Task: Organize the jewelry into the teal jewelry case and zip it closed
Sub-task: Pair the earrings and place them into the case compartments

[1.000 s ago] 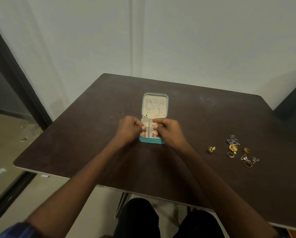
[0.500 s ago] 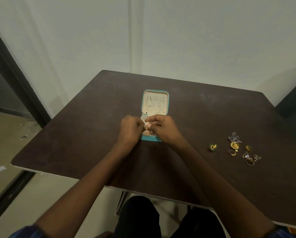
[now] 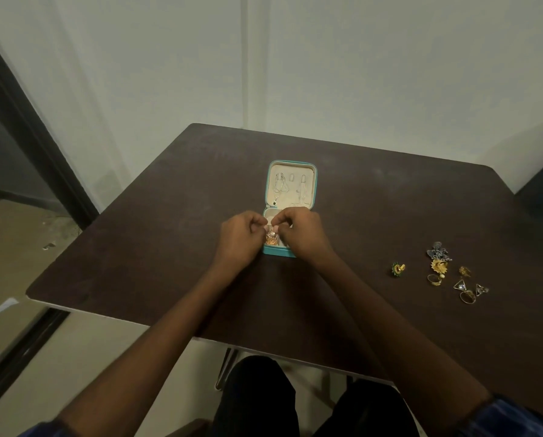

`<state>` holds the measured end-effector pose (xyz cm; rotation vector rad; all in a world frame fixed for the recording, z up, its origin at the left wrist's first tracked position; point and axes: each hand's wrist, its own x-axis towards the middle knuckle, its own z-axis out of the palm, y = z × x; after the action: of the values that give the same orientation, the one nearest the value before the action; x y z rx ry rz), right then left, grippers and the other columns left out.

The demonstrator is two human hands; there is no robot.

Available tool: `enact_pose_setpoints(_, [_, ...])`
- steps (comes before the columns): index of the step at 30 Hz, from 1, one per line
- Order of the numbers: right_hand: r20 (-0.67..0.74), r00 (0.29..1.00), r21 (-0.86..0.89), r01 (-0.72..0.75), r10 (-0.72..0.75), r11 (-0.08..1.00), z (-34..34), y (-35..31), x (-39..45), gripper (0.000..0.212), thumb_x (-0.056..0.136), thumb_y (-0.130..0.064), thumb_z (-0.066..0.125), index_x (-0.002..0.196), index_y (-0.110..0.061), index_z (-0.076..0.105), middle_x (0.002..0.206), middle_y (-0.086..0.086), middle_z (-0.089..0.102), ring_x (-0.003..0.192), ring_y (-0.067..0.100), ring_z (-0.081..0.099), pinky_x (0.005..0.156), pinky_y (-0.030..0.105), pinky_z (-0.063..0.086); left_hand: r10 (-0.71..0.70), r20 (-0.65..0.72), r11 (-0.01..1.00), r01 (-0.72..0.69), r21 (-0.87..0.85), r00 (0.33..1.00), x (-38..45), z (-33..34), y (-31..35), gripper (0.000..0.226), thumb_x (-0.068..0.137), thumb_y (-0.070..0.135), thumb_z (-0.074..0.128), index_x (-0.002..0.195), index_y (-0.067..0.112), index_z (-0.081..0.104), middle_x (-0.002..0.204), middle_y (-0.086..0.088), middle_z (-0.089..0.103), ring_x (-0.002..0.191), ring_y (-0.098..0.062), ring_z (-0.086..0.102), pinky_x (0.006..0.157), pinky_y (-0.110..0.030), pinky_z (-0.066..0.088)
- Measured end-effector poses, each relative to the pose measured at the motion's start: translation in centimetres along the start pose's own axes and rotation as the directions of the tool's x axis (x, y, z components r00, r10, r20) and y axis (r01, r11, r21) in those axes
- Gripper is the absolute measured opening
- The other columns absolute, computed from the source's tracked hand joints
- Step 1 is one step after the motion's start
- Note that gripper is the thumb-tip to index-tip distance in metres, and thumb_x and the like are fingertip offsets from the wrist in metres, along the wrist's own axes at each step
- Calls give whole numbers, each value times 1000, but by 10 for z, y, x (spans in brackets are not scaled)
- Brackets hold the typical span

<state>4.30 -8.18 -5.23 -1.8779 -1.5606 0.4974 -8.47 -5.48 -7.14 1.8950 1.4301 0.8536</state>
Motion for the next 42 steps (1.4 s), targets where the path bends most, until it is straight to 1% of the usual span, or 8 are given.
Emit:
enact_pose_setpoints(7, [-108, 987, -61, 111, -117, 992, -25, 12, -21, 18, 89, -13, 56, 102, -10, 69, 108, 5, 66, 96, 13, 59, 72, 21, 44, 97, -113, 992, -86, 96, 989, -4, 0, 9, 18, 89, 20, 59, 105, 13, 64, 105, -3, 58, 88, -8, 54, 62, -8, 38])
enact_pose_setpoints(12, [-159, 978, -135, 112, -133, 984, -67, 47, -50, 14, 88, -15, 58, 95, -14, 70, 93, 1, 65, 80, 6, 49, 72, 21, 37, 321, -184, 946, -306, 103, 929, -16, 11, 51, 16, 87, 14, 59, 102, 12, 65, 97, -1, 54, 85, -5, 47, 74, -11, 29])
enact_pose_setpoints(16, [-225, 972, -166, 34, -72, 986, -103, 84, -70, 11, 85, -13, 62, 91, -11, 71, 89, 4, 67, 76, 10, 51, 67, 19, 30, 425, -82, 904, -418, 93, 902, -30, 37, 82, 16, 89, 18, 58, 101, 14, 66, 97, -2, 61, 91, -12, 55, 81, -19, 37])
enact_pose_setpoints(19, [-256, 967, -212, -59, 3, 976, -132, 114, -88, 13, 85, -12, 61, 94, -10, 70, 92, 8, 67, 84, 20, 59, 73, 22, 34, 490, 92, 866, -496, 62, 867, -42, 66, 101, 22, 91, 19, 56, 110, 15, 65, 103, -3, 60, 93, -13, 56, 83, -22, 41])
enact_pose_setpoints(24, [-316, 943, -231, -185, 106, 955, -167, 159, -111, 18, 87, -12, 59, 100, -11, 71, 101, 8, 70, 91, 22, 63, 72, 22, 39, 421, 345, 868, -483, 118, 839, -49, 117, 121, 38, 93, 27, 54, 128, 14, 56, 112, -9, 58, 105, -23, 55, 90, -30, 39])
enact_pose_setpoints(28, [-320, 933, -243, -248, 164, 938, -181, 176, -115, 20, 88, -14, 58, 104, -8, 69, 101, 9, 71, 92, 24, 63, 73, 26, 42, 316, 435, 865, -445, 234, 843, -47, 143, 130, 37, 92, 32, 55, 120, 8, 59, 108, -12, 55, 101, -25, 54, 84, -32, 41])
enact_pose_setpoints(33, [-276, 950, -275, -225, 148, 935, -184, 180, -110, 21, 88, -16, 57, 105, -11, 69, 98, 11, 67, 90, 25, 60, 75, 34, 47, 277, 454, 874, -418, 249, 847, -40, 154, 128, 21, 88, 24, 60, 105, 14, 66, 99, -5, 53, 96, -22, 54, 77, -29, 39])
enact_pose_setpoints(42, [-205, 968, -328, -204, 141, 922, -171, 180, -95, 21, 87, -25, 58, 103, -18, 69, 97, 8, 65, 95, 25, 59, 72, 32, 45, 331, 364, 936, -351, -11, 871, -44, 150, 124, 2, 86, 15, 60, 87, 15, 60, 75, 4, 59, 66, -4, 51, 58, -16, 35])
